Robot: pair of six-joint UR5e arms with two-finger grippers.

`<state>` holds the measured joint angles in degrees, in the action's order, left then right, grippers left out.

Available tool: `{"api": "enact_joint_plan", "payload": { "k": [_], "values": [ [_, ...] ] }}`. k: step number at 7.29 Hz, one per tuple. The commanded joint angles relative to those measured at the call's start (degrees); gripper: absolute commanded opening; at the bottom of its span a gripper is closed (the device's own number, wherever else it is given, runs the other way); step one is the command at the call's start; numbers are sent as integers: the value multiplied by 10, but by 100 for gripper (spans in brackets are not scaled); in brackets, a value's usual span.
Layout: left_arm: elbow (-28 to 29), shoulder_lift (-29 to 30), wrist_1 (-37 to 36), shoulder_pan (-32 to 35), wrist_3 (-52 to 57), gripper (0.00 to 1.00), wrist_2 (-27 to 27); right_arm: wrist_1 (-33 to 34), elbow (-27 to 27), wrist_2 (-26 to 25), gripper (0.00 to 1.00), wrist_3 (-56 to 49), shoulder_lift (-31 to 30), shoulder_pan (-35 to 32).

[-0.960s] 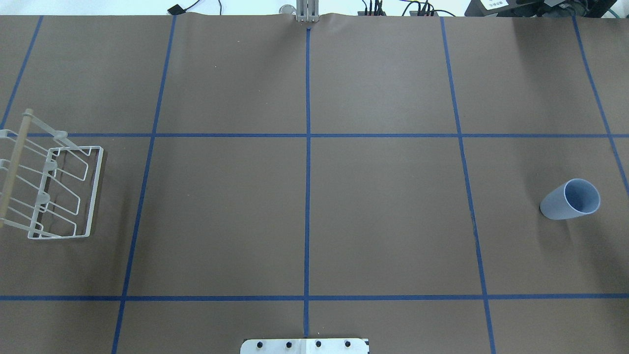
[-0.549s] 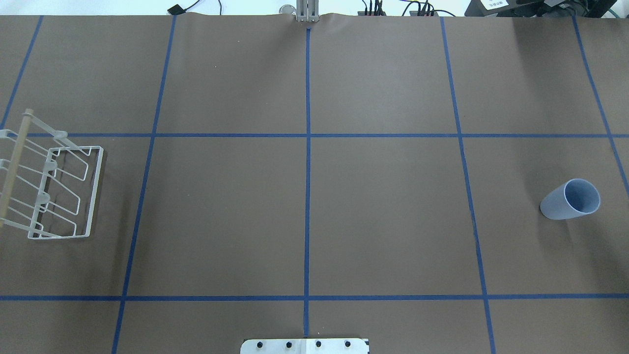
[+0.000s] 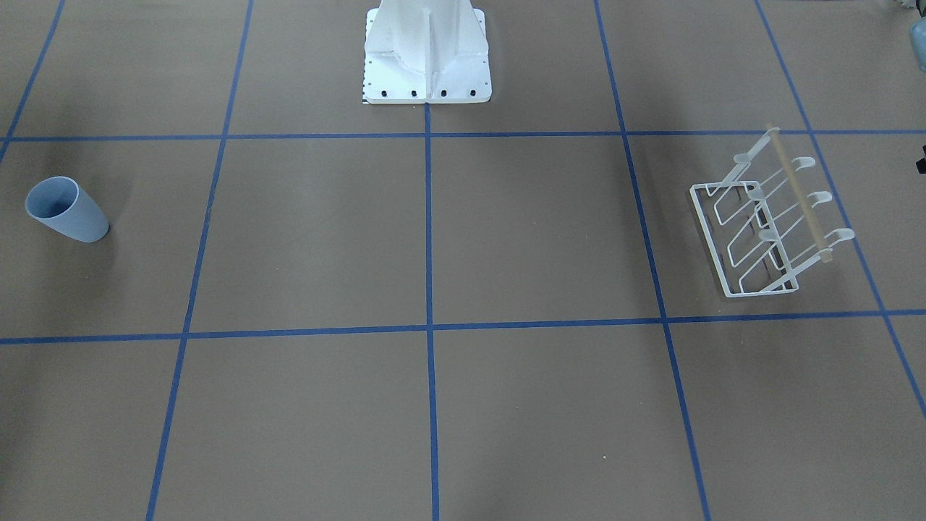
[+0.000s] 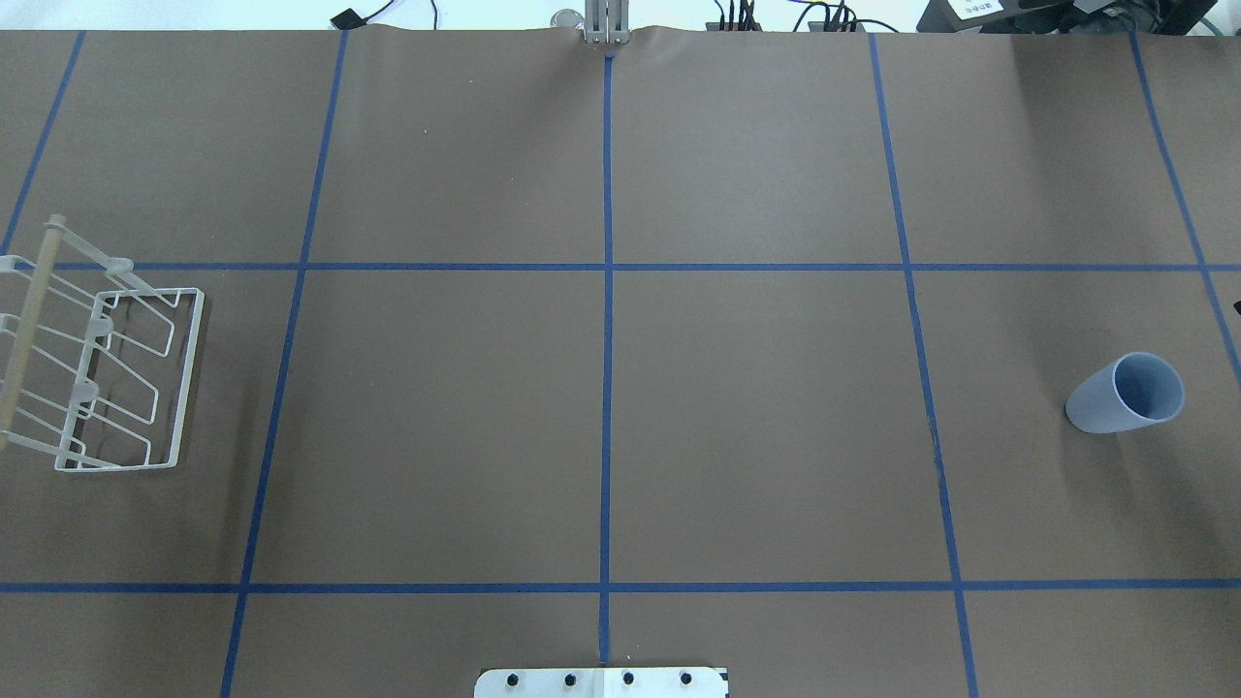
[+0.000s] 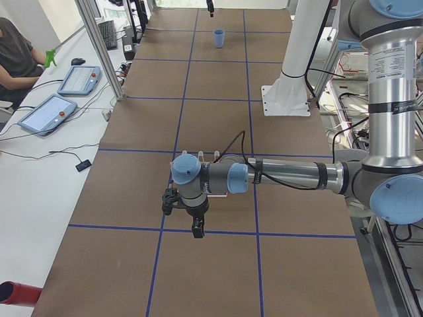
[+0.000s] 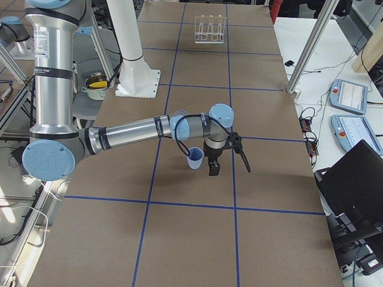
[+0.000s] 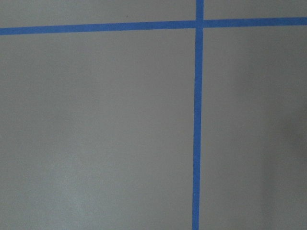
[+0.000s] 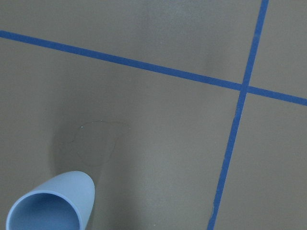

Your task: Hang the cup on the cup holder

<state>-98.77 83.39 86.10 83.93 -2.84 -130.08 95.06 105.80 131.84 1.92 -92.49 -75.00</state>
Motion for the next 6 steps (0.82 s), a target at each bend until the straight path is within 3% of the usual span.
{"api": "enact_joint_plan", "payload": {
  "k": [1, 6],
  "values": [
    [-4, 3, 1, 0, -1, 99, -1, 0, 1, 14, 100, 23, 5, 42],
    [-18, 4, 1, 0, -1, 99, -2, 1, -6, 11, 100, 26, -2, 106]
  ]
}}
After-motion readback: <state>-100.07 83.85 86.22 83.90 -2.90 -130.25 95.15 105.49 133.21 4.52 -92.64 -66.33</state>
